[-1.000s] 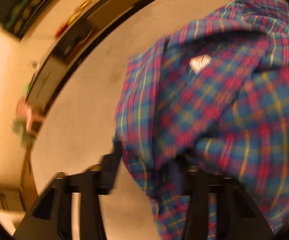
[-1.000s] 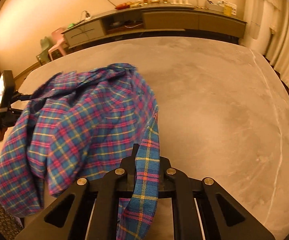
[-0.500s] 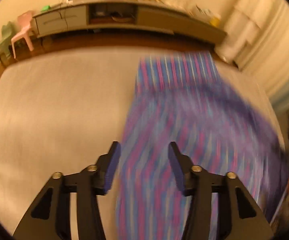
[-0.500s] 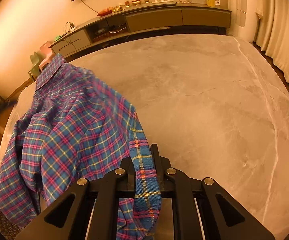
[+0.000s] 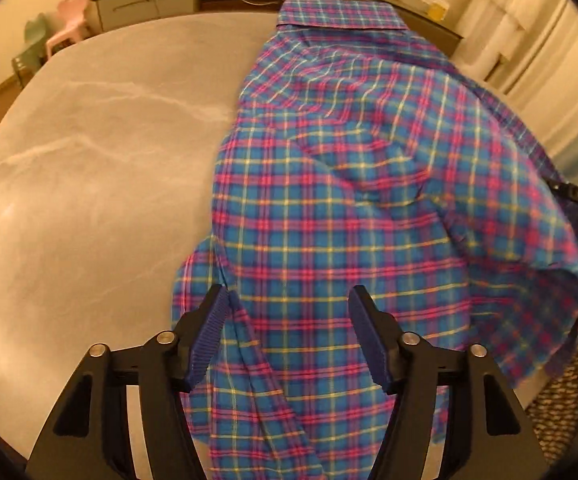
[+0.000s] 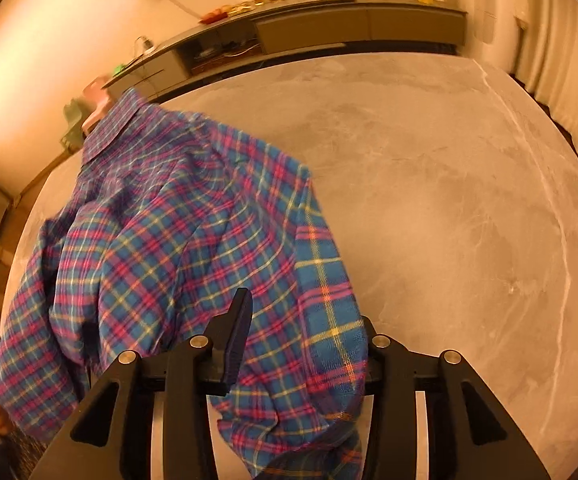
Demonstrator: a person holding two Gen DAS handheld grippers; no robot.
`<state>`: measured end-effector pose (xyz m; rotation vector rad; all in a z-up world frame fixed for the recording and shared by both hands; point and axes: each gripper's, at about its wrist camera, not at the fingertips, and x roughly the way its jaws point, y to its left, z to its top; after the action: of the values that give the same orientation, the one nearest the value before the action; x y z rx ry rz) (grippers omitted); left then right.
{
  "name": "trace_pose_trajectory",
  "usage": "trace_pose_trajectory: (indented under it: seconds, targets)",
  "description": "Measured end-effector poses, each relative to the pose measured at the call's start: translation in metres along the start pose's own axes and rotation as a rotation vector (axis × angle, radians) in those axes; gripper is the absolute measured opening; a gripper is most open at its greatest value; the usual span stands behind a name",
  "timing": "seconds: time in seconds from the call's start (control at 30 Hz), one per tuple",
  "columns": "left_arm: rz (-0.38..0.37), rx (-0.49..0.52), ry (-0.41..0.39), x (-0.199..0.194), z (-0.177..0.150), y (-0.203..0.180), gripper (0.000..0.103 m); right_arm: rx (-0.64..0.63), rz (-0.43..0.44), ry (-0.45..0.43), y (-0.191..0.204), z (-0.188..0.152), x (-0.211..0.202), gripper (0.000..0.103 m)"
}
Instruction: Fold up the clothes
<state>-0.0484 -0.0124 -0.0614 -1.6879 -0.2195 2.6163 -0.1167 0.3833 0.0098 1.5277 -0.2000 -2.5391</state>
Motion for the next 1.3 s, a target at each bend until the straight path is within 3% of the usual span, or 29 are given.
trace_pose_trajectory:
  seconds: [0.03,0.1,0.2,0.3,0.37,0.4,0.43,0.47,0.5,0.53,0.57,0.6,0.63,0.7,0.77,0.83,0.87,0.9,0.93,0.97,1.0,1.07,1.13,1.2,1.23,1.3]
  targets:
    - [0.006,0.002,0.016,0.004,-0.001,0.002,0.007,-0.031,0.000,0.021,0.003,0.000,0.004,0.008]
    - [0.018,-0.003,-0.004,0.002,0.011,0.011,0.001,-0.056,0.003,0.012,0.006,0.003,0.003,0.005]
    - [0.018,-0.011,-0.022,-0.010,0.019,0.017,0.001,0.034,-0.003,-0.109,-0.023,0.019,-0.022,0.004]
    - [0.014,-0.019,-0.037,-0.023,0.025,0.023,0.001,0.142,-0.083,-0.206,-0.062,0.033,-0.037,0.004]
    - [0.012,-0.024,-0.046,-0.032,0.029,0.026,0.001,0.207,-0.152,-0.226,-0.082,0.036,-0.033,0.007]
    - [0.011,-0.027,-0.051,-0.036,0.031,0.028,0.002,0.239,-0.178,-0.225,-0.091,0.035,-0.029,0.022]
    - [0.010,-0.029,-0.056,-0.041,0.033,0.030,0.008,0.253,-0.211,-0.191,-0.094,0.033,-0.024,0.046]
    - [0.008,-0.032,-0.060,-0.045,0.035,0.032,0.030,0.241,-0.229,-0.183,-0.090,0.031,-0.027,0.053]
    - [0.007,-0.034,-0.065,-0.049,0.037,0.034,0.062,0.226,-0.244,-0.179,-0.085,0.029,-0.031,0.053]
    - [0.006,-0.037,-0.070,-0.053,0.039,0.036,0.069,0.210,-0.259,-0.175,-0.080,0.026,-0.035,0.054]
    - [0.005,-0.039,-0.075,-0.058,0.041,0.037,0.069,0.176,-0.255,-0.203,-0.069,0.022,-0.047,0.056]
    - [-0.004,-0.021,-0.057,-0.055,0.030,0.030,0.069,0.139,-0.249,-0.236,-0.057,0.018,-0.060,0.063]
    - [-0.017,0.010,-0.024,-0.049,0.010,0.018,0.069,0.096,-0.233,-0.276,-0.039,0.013,-0.071,0.074]
    - [-0.014,0.067,0.033,-0.036,-0.029,-0.004,0.069,0.025,-0.182,-0.325,-0.007,0.010,-0.083,0.078]
    - [0.045,0.085,0.055,-0.022,-0.048,-0.010,0.069,-0.023,-0.087,-0.296,0.016,0.005,-0.080,0.078]
    - [0.084,0.080,0.063,-0.013,-0.057,-0.010,0.069,-0.032,0.039,-0.210,0.032,-0.001,-0.061,0.078]
    - [0.100,0.077,0.058,-0.009,-0.060,-0.009,0.068,-0.036,0.070,-0.164,0.038,-0.005,-0.051,0.078]
    - [0.101,0.082,0.021,-0.010,-0.064,-0.009,0.051,-0.040,0.096,-0.117,0.043,-0.010,-0.040,0.078]
    - [0.088,0.086,-0.016,-0.012,-0.067,-0.009,0.025,-0.049,0.093,-0.080,0.048,-0.016,-0.030,0.078]
    - [0.072,0.091,-0.015,-0.013,-0.066,-0.010,0.006,-0.060,0.071,-0.052,0.052,-0.022,-0.022,0.078]
    - [0.043,0.091,-0.004,-0.016,-0.059,-0.008,0.005,-0.068,0.056,-0.035,0.053,-0.025,-0.015,0.078]
    - [0.029,0.090,-0.047,-0.034,-0.037,0.001,0.005,-0.084,0.028,-0.004,0.054,-0.030,-0.002,0.073]
    - [0.066,0.049,-0.121,-0.057,-0.003,0.024,0.004,-0.088,0.027,0.038,0.054,-0.030,0.011,0.025]
    - [0.090,-0.043,-0.206,-0.081,0.037,0.059,0.004,-0.092,0.033,0.058,0.053,-0.030,0.020,0.017]
    - [0.089,-0.096,-0.256,-0.092,0.059,0.081,0.005,-0.099,0.027,0.051,0.054,-0.029,0.020,0.008]
    - [0.098,-0.199,-0.325,-0.108,0.100,0.122,0.008,-0.109,0.005,0.032,0.054,-0.027,0.020,0.005]
